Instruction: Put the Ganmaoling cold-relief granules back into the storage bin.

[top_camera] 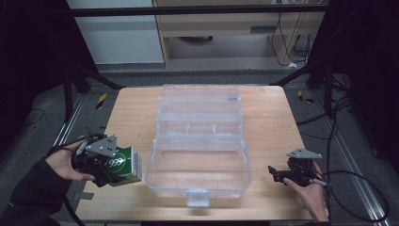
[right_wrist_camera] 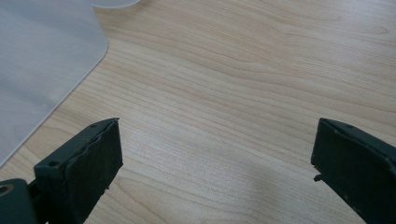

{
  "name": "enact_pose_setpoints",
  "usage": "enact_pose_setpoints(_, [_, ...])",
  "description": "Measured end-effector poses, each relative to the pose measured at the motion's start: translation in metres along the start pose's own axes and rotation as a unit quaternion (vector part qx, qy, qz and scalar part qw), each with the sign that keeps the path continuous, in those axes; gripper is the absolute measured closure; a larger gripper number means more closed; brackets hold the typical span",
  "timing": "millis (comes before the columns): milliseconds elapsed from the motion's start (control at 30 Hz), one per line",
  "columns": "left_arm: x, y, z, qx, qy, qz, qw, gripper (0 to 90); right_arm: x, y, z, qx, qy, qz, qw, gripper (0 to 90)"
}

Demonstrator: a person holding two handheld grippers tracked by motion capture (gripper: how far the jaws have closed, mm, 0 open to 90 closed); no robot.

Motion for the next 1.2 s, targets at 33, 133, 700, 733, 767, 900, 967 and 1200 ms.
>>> enact_pose_setpoints(33, [0.000, -0.003, 0.001, 0.002, 0.001, -0.001, 1.0000, 14.9, 0.000, 0.000, 0.000, 0.000, 0.000, 0.000, 1.0000, 2.4])
enact_pose_setpoints(133, [0.002, -0.011, 0.003, 0.010, 0.004, -0.002, 0.9999, 14.9, 0.000, 0.000, 0.000, -0.001, 0.000, 0.000, 1.0000, 2.4])
enact_pose_setpoints(700, [0.016, -0.053, 0.015, 0.046, 0.015, -0.009, 0.9988, 15.0, 0.000, 0.000, -0.001, 0.002, -0.003, -0.001, 1.0000, 2.4])
enact_pose_setpoints(733, [0.016, -0.053, 0.015, 0.046, 0.015, -0.009, 0.9988, 15.0, 0.000, 0.000, -0.001, 0.002, -0.003, -0.001, 1.0000, 2.4])
enact_pose_setpoints(767, [0.019, -0.058, 0.017, 0.050, 0.016, -0.008, 0.9986, 14.9, 0.000, 0.000, -0.001, 0.003, -0.002, -0.001, 1.0000, 2.4])
enact_pose_setpoints(900, [0.026, -0.066, 0.020, 0.053, 0.018, -0.007, 0.9984, 15.0, 0.000, 0.000, -0.001, 0.004, -0.003, -0.002, 1.0000, 2.4])
enact_pose_setpoints(967, [0.030, -0.071, 0.021, 0.057, 0.019, -0.009, 0.9982, 15.0, 0.000, 0.000, -0.001, 0.002, -0.004, -0.002, 1.0000, 2.4])
enact_pose_setpoints(1200, [0.041, -0.084, 0.025, 0.069, 0.025, -0.007, 0.9973, 14.9, 0.001, 0.000, -0.001, 0.000, -0.003, -0.003, 1.0000, 2.4])
Point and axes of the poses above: each handheld gripper's, and its own axes: x roughly forward along the jaws, y roughly out of its underside, z roughly to its left, the point moved 4 cm from there along x, roughly forward along the jaws, and after that the axes turned 12 degrees about x, right-handed, at the moved point
